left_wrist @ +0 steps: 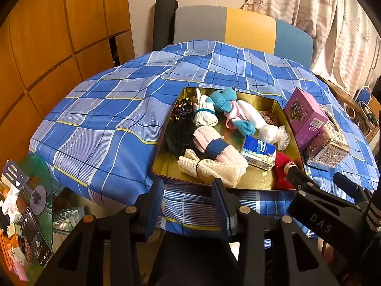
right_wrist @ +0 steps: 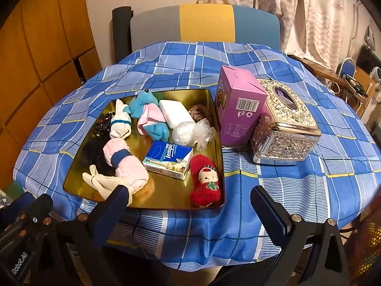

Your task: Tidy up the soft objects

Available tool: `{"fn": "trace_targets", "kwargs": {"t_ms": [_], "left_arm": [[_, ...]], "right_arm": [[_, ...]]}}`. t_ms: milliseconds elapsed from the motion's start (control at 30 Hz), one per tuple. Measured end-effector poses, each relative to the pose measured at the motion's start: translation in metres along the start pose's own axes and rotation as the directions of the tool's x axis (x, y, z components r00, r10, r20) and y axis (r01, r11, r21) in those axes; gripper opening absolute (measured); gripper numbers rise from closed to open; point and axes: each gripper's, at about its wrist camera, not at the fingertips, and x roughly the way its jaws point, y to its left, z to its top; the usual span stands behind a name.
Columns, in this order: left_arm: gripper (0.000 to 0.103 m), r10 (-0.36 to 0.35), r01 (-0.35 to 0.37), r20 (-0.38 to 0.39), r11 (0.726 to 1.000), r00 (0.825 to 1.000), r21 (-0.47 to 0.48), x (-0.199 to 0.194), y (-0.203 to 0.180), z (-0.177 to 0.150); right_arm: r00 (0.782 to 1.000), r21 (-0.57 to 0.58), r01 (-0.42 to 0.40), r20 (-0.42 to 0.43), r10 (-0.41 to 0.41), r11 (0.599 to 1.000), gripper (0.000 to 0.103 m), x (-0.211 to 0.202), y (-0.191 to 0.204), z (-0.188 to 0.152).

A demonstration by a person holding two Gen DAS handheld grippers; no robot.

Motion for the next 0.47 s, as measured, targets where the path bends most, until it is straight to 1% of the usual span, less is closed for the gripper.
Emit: {"fn": "trace_targets", "kwargs": {"t_ms": [233,400,467], "left_arm": [[0.042,-0.013,0.013,-0.001,1.0,1.0,0.013,-0.0007,-0.0035,-0.0012],[0.042,-0.027,0.027,0.008,1.0,1.0,-0.003,-0.0017,-0.0014,-0.0007],[0.042,-0.006,0.007,0.027,1.0,1.0,-0.014,-0.0028,0.0002,-0.0003]], "right_arm": [[1.0,0.006,-0.005,-0.001,0.005,1.0,0.103,0.0006,-0.0013,-0.0014],[1.0,-0.002,-0.01,0.002,0.01,1.0,0.103,-0.0004,0.0003,-0.0024],[1.0,-0.005,-0.013,-0.001,0.013,1.0,0.103,0.0001,0.0007,-0.0022]]}}
